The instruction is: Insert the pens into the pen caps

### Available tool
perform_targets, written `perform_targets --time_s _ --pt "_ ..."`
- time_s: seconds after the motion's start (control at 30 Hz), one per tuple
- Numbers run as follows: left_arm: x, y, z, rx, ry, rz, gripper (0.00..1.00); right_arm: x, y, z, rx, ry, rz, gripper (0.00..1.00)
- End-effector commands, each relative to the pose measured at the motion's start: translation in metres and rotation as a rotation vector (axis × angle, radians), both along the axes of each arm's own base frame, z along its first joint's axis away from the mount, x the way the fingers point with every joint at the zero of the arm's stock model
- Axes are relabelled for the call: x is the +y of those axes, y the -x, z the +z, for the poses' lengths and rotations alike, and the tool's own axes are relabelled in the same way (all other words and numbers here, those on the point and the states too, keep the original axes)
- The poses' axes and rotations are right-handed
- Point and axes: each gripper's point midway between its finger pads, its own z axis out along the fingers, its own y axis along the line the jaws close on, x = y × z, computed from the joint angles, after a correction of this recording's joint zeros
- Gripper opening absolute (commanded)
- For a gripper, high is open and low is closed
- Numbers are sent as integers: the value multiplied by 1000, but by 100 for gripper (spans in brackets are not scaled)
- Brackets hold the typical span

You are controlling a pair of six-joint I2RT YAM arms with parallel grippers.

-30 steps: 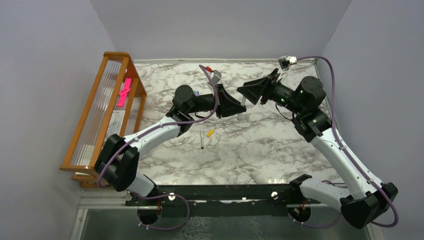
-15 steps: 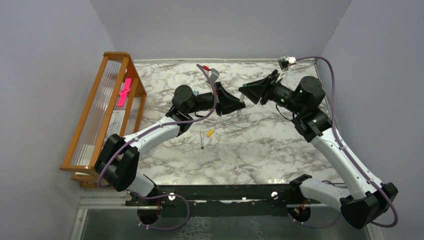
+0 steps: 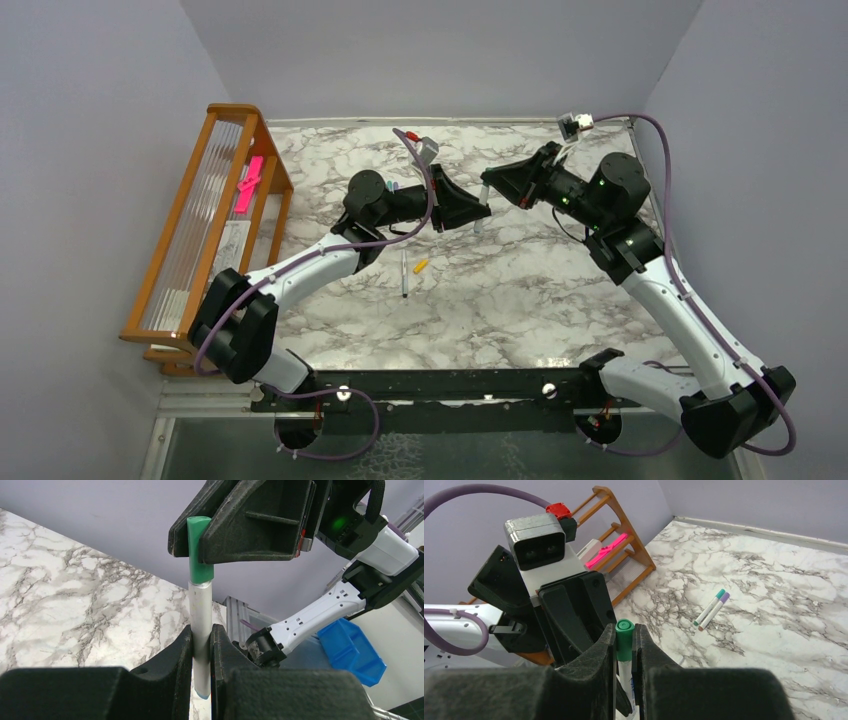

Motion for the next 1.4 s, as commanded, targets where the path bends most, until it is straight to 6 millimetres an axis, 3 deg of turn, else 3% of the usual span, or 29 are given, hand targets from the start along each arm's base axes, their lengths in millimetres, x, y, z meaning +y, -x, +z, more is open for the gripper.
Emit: perform_targets --time_s 0.0,0.63,0.97,1.37 --pt "9 4 19 -36 41 10 0 -3 2 -7 17 12 -9 1" --pt "40 13 51 32 305 -226 0 17 27 -7 -19 -22 203 1" --pt "38 8 50 28 305 -198 0 22 41 -13 -15 -81 273 1" --pt "36 -7 46 -57 289 -80 0 23 54 -38 106 -96 320 1"
